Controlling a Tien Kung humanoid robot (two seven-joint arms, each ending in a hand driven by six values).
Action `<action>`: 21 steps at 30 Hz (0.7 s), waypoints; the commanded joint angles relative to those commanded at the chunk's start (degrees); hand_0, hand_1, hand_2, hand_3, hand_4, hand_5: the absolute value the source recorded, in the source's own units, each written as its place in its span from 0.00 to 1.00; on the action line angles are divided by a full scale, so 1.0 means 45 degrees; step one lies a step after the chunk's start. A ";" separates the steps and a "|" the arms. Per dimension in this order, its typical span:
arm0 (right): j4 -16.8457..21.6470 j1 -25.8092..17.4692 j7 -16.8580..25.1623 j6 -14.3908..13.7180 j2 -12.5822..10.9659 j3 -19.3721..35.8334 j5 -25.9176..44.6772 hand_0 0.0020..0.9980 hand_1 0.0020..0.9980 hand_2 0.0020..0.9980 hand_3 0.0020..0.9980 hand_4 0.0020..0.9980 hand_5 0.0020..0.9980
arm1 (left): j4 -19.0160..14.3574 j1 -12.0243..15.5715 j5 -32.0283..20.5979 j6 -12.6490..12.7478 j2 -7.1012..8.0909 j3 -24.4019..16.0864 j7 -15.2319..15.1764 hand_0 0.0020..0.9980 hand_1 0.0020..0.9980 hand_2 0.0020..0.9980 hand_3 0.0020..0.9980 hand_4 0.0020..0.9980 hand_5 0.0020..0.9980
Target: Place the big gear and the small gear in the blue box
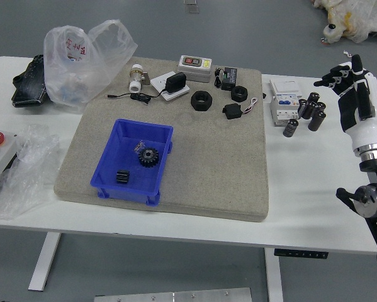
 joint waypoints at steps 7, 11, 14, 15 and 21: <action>0.0447 -0.0013 -0.0321 0.0032 -0.0028 -0.0070 -0.0155 0.34 0.25 0.21 0.25 0.83 0.44 | -0.0003 0.0003 0.0030 0.0004 0.0012 -0.0033 0.0023 0.59 0.42 0.48 0.64 0.65 0.19; 0.0436 -0.0053 -0.0564 0.0133 0.0003 -0.0072 -0.0263 0.34 0.23 0.21 0.25 0.66 0.46 | -0.0003 -0.0005 0.0063 -0.0003 0.0003 -0.0056 0.0035 0.59 0.42 0.48 0.64 0.65 0.19; 0.0421 -0.0112 -0.0739 0.0288 0.0015 -0.0024 -0.0246 0.34 0.23 0.21 0.25 0.66 0.46 | 0.0002 -0.0037 0.0098 -0.0015 -0.0012 -0.0065 0.0031 0.59 0.42 0.48 0.64 0.65 0.19; 0.0421 -0.0127 -0.0776 0.0318 0.0014 -0.0005 -0.0240 0.34 0.23 0.21 0.25 0.66 0.46 | 0.0003 -0.0046 0.0096 -0.0018 -0.0015 -0.0057 0.0023 0.59 0.42 0.48 0.64 0.65 0.19; 0.0457 -0.0198 -0.0925 0.0353 -0.0134 0.0246 -0.0310 0.51 0.53 0.56 0.51 0.90 0.42 | 0.0036 -0.0138 0.0128 -0.0099 0.0042 0.0096 -0.0081 0.59 0.42 0.48 0.64 0.65 0.19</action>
